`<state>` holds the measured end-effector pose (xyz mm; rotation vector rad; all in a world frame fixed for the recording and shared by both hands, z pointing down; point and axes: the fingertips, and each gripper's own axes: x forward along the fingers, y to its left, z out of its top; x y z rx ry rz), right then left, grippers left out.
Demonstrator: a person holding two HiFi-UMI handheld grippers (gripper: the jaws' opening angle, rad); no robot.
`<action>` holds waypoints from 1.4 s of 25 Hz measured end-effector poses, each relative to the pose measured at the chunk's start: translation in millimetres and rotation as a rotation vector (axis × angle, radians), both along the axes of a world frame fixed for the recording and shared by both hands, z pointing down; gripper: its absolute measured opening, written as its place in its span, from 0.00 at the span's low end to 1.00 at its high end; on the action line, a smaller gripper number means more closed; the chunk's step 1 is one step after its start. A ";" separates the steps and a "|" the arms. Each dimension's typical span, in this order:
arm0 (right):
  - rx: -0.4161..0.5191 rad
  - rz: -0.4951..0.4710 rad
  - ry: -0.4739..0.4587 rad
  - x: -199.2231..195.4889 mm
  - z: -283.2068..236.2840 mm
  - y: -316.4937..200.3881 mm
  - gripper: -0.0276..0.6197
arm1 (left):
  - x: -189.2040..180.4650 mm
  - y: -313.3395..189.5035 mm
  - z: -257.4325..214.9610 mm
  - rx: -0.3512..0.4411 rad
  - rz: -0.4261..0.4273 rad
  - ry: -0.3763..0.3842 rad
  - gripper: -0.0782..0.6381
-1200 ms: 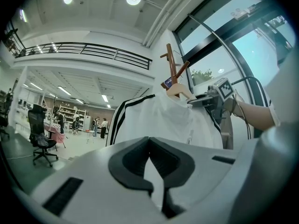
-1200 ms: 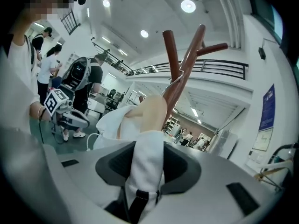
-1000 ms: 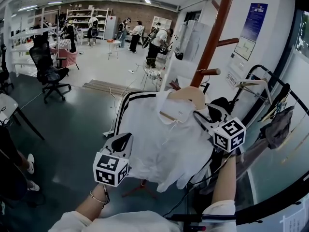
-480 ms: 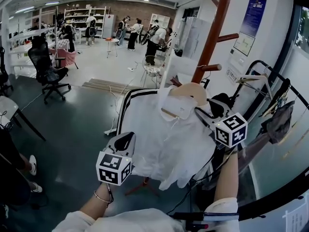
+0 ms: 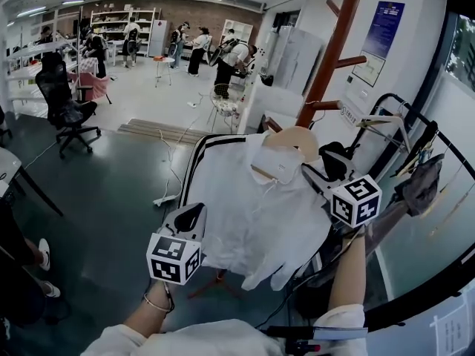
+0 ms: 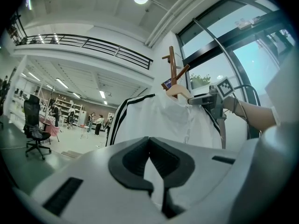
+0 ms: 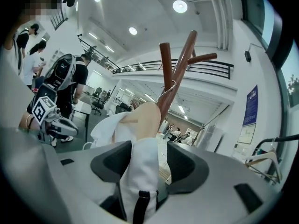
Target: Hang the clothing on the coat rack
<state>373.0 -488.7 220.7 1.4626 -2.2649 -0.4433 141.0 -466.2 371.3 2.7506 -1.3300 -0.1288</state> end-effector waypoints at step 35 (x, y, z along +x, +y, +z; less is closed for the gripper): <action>0.075 0.547 -0.455 -20.4 101.8 115.7 0.33 | -31.4 58.2 31.8 -0.040 0.212 -0.058 0.12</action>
